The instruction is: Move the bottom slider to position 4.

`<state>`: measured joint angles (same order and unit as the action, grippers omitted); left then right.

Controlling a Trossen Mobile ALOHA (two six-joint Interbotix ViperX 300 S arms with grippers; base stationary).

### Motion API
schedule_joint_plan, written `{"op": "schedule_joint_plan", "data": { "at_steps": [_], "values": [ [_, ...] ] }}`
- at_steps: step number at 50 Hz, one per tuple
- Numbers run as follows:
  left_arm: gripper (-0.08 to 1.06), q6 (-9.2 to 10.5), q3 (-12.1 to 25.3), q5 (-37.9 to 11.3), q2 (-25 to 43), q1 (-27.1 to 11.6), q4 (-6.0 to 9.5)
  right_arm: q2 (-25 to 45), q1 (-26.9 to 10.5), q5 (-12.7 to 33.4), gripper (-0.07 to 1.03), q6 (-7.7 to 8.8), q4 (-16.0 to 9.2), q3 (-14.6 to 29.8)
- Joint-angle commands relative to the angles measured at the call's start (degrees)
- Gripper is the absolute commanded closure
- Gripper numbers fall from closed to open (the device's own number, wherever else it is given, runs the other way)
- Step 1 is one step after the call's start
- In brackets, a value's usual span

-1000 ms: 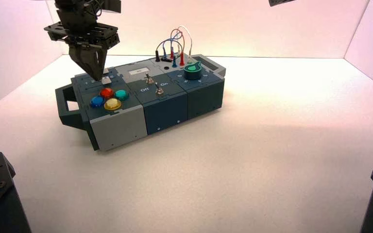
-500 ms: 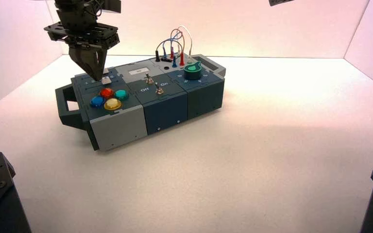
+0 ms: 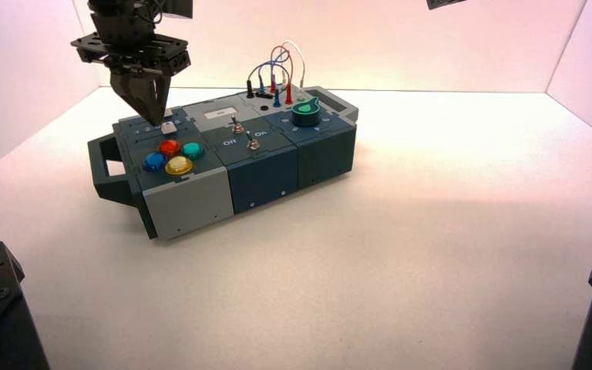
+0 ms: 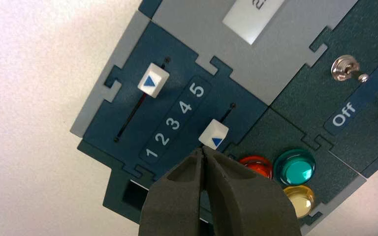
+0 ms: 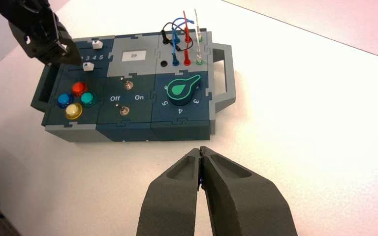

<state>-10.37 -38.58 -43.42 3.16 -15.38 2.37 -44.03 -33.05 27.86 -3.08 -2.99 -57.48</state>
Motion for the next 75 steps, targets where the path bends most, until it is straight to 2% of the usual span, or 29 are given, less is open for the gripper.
{"op": "schedule_joint_plan", "data": {
  "at_steps": [1,23,75],
  "values": [
    [1.01,-0.35,1.58,0.00,-0.88,-0.18,0.00,-0.09,0.00,-0.53,0.99,0.00,0.09,1.93],
    [1.01,-0.62,1.41,-1.58,-0.79,-0.44,0.09,-0.18,0.00,-0.44,0.99,0.09,0.00,1.93],
    [1.01,-0.88,1.58,-1.49,0.00,-0.79,0.09,-0.53,0.00,-0.35,0.99,0.09,0.09,2.02]
  ]
}}
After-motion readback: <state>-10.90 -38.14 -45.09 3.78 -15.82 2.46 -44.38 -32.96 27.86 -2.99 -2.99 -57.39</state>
